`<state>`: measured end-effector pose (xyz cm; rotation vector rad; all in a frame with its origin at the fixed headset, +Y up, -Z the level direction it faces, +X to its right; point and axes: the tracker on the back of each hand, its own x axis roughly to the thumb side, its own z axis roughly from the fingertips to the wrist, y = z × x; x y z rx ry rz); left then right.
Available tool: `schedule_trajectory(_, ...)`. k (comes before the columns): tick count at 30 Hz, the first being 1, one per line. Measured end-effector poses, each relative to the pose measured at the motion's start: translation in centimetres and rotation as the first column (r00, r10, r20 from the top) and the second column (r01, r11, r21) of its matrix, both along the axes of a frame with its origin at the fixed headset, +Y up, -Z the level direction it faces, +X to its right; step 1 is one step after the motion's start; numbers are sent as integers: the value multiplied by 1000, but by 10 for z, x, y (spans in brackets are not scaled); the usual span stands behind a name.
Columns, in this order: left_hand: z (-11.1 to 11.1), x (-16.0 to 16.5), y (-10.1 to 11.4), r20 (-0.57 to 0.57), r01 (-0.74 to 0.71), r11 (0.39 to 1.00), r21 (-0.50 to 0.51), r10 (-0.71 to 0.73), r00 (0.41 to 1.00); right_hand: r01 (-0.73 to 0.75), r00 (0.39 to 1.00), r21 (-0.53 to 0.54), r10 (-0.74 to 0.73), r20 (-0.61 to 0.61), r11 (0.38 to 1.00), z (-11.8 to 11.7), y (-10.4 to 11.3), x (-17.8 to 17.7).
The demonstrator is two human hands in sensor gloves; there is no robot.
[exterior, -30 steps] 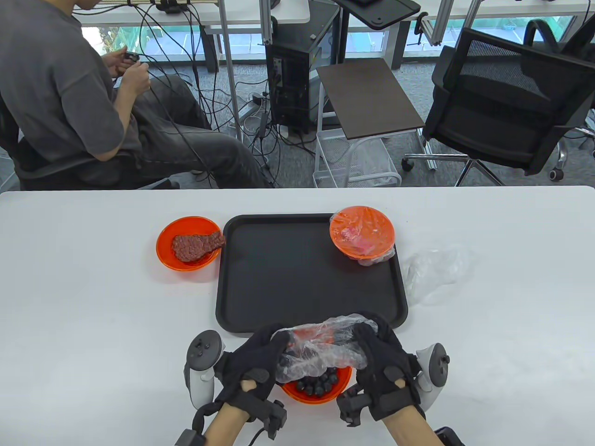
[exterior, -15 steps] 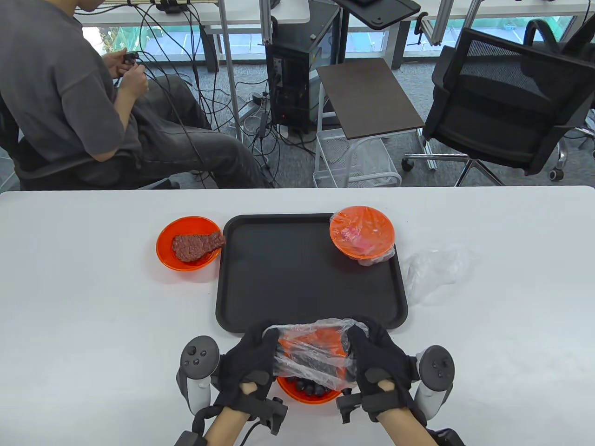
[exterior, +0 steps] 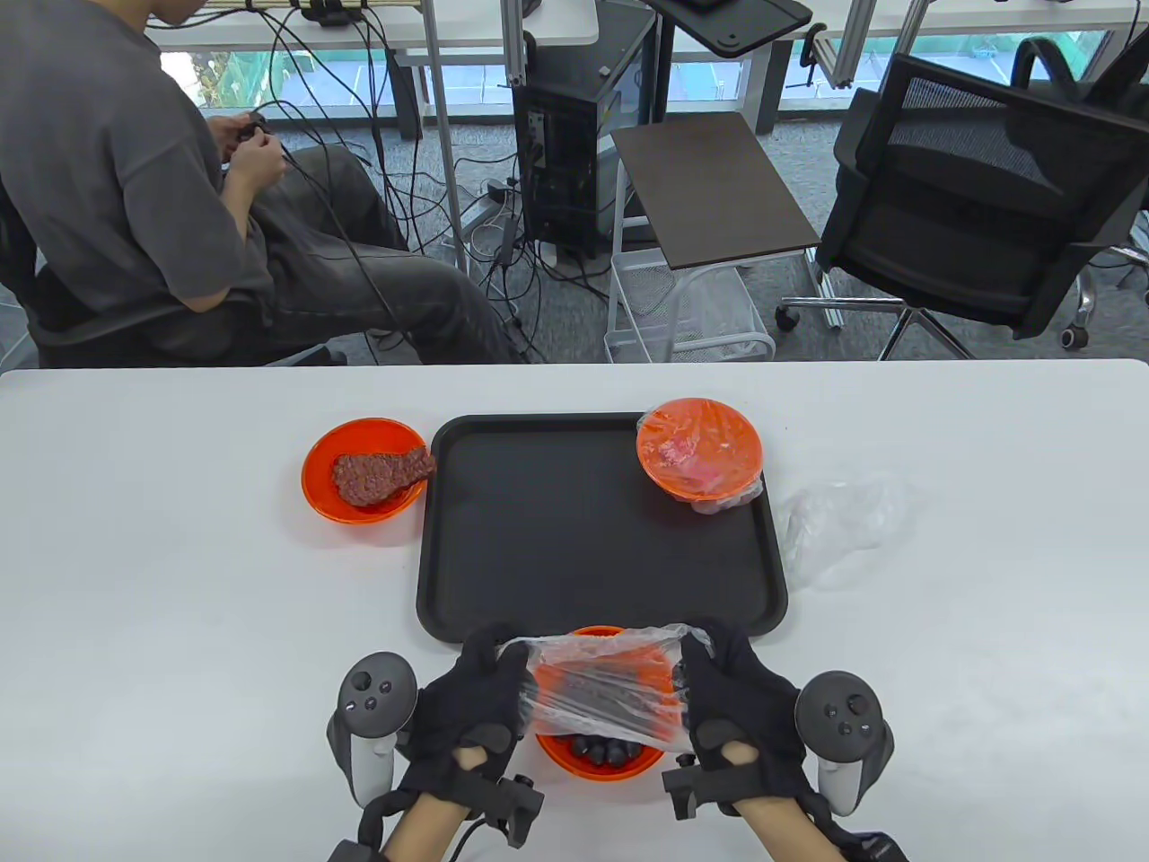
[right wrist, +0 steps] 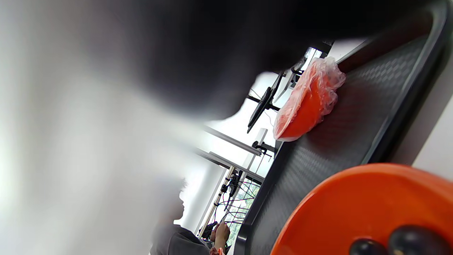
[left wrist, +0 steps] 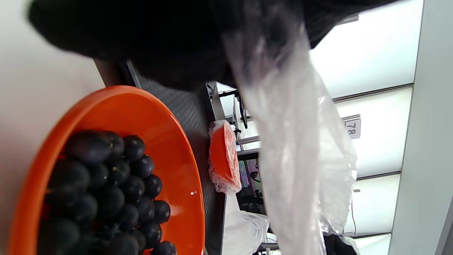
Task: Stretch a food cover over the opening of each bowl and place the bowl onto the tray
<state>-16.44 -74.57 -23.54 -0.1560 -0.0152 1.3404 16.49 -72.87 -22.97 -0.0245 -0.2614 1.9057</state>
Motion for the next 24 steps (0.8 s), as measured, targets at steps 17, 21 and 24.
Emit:
schedule_trajectory(17, -4, 5, -10, -25, -322, 946, -45, 321, 947, -109, 990, -88, 100, -100, 990, 2, -16, -19)
schedule_trajectory(21, -1, 4, -7, -77, -170, 985, -3, 169, 983, -109, 990, -77, 101, -93, 991, 3, -16, -18)
schedule_trajectory(24, 0, 4, -7, -94, -99, 995, -2, 99, 991, -106, 991, -72, 99, -91, 992, 4, -16, -18)
